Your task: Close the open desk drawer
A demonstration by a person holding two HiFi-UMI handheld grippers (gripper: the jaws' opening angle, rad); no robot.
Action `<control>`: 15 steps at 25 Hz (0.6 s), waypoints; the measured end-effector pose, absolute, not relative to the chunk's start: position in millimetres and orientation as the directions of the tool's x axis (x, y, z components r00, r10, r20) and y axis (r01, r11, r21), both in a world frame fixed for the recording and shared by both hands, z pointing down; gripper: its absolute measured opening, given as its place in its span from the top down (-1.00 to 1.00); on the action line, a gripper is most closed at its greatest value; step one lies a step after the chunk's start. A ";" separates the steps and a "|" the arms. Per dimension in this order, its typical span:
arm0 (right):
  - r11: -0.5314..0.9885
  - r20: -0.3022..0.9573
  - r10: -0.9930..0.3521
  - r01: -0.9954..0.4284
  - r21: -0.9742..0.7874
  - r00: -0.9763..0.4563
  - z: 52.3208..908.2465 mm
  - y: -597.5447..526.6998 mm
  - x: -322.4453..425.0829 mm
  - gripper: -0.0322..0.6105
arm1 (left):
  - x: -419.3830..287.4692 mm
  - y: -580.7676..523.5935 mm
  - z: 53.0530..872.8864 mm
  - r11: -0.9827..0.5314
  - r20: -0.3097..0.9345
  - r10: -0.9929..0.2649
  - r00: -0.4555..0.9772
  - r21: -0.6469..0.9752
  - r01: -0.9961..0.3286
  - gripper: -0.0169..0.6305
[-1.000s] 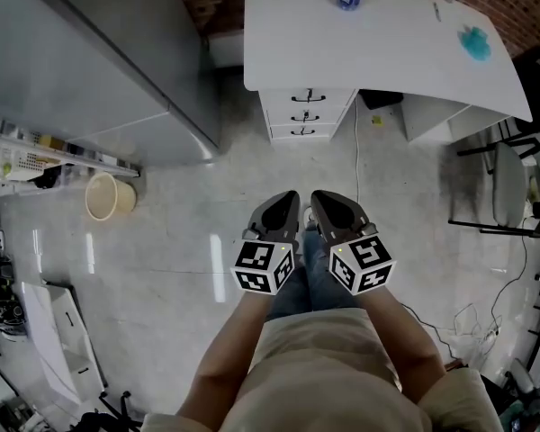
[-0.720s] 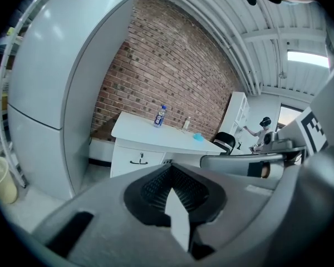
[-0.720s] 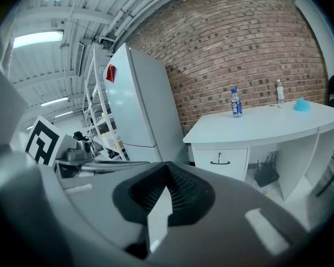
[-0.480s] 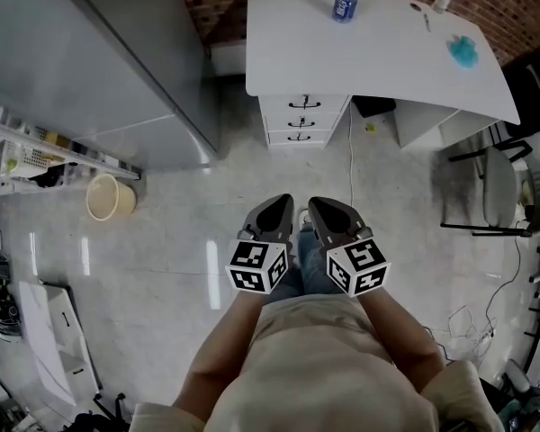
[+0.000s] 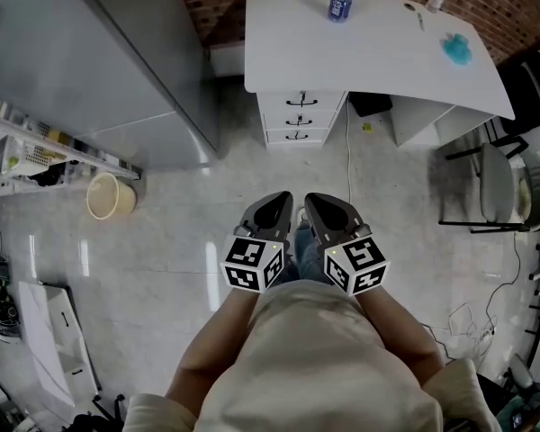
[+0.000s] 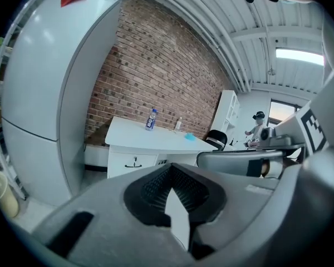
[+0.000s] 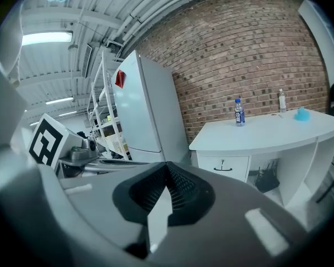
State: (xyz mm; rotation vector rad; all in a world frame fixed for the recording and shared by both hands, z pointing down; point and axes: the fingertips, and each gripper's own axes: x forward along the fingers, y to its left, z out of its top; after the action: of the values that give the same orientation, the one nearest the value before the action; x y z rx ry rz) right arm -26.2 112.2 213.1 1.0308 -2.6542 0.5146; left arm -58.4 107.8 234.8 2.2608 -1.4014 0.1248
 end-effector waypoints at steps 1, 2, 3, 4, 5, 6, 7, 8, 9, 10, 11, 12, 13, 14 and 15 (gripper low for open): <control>0.690 0.347 -0.598 -0.685 -0.234 -0.722 211.9 114.7 -27.1 0.89 | -59.1 109.4 233.3 -0.366 0.316 -0.822 0.473 0.343 -0.865 0.95; 0.693 0.345 -0.597 -0.682 -0.233 -0.724 210.8 117.1 -28.3 0.89 | -60.2 110.8 231.9 -0.368 0.314 -0.823 0.473 0.340 -0.865 0.95; 0.695 0.342 -0.596 -0.680 -0.233 -0.726 209.9 119.2 -29.6 0.89 | -61.5 111.9 230.8 -0.370 0.314 -0.823 0.474 0.337 -0.866 0.95; 0.697 0.340 -0.596 -0.679 -0.233 -0.728 209.2 121.1 -31.0 0.89 | -63.0 112.9 229.9 -0.372 0.313 -0.823 0.474 0.333 -0.866 0.95; 0.698 0.337 -0.595 -0.677 -0.233 -0.730 208.7 122.9 -32.4 0.89 | -64.5 114.1 229.1 -0.374 0.313 -0.823 0.474 0.330 -0.867 0.95; 0.700 0.336 -0.593 -0.674 -0.234 -0.732 208.3 124.7 -33.8 0.89 | -66.2 115.4 228.2 -0.374 0.313 -0.824 0.473 0.327 -0.868 0.95; 0.703 0.334 -0.590 -0.671 -0.235 -0.735 207.8 126.2 -35.2 0.89 | -67.9 116.6 227.4 -0.372 0.313 -0.825 0.470 0.324 -0.870 0.95; 0.706 0.332 -0.587 -0.667 -0.236 -0.738 207.4 127.3 -36.4 0.89 | -69.4 117.5 226.7 -0.369 0.313 -0.827 0.466 0.323 -0.871 0.95; 0.708 0.331 -0.585 -0.665 -0.237 -0.741 206.8 128.1 -37.0 0.89 | -70.7 118.0 226.3 -0.366 0.313 -0.829 0.463 0.323 -0.873 0.95; 0.709 0.330 -0.584 -0.664 -0.237 -0.742 206.3 128.4 -37.3 0.89 | -71.7 118.4 226.2 -0.362 0.313 -0.831 0.460 0.325 -0.874 0.95; 0.710 0.329 -0.584 -0.663 -0.236 -0.742 205.7 128.6 -37.5 0.89 | -72.9 118.7 226.1 -0.359 0.313 -0.832 0.458 0.327 -0.874 0.95; 0.710 0.327 -0.585 -0.664 -0.236 -0.742 205.1 128.5 -38.2 0.89 | -74.4 119.1 225.7 -0.356 0.313 -0.833 0.456 0.328 -0.875 0.95; 0.710 0.326 -0.585 -0.663 -0.235 -0.742 204.6 128.5 -39.5 0.89 | -76.3 119.5 225.3 -0.354 0.312 -0.835 0.454 0.327 -0.876 0.95; 0.710 0.326 -0.585 -0.663 -0.235 -0.742 204.4 128.5 -41.3 0.89 | -78.6 119.8 224.8 -0.353 0.311 -0.836 0.452 0.327 -0.877 0.95; 0.711 0.326 -0.585 -0.663 -0.234 -0.743 204.4 128.6 -43.2 0.89 | -80.6 120.2 224.6 -0.351 0.310 -0.837 0.451 0.328 -0.877 0.95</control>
State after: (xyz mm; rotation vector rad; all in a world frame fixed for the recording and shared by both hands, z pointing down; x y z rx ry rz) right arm -43.2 128.6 204.4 0.9966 -2.6904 0.4986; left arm -80.6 120.2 224.6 2.2611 -1.4378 0.1207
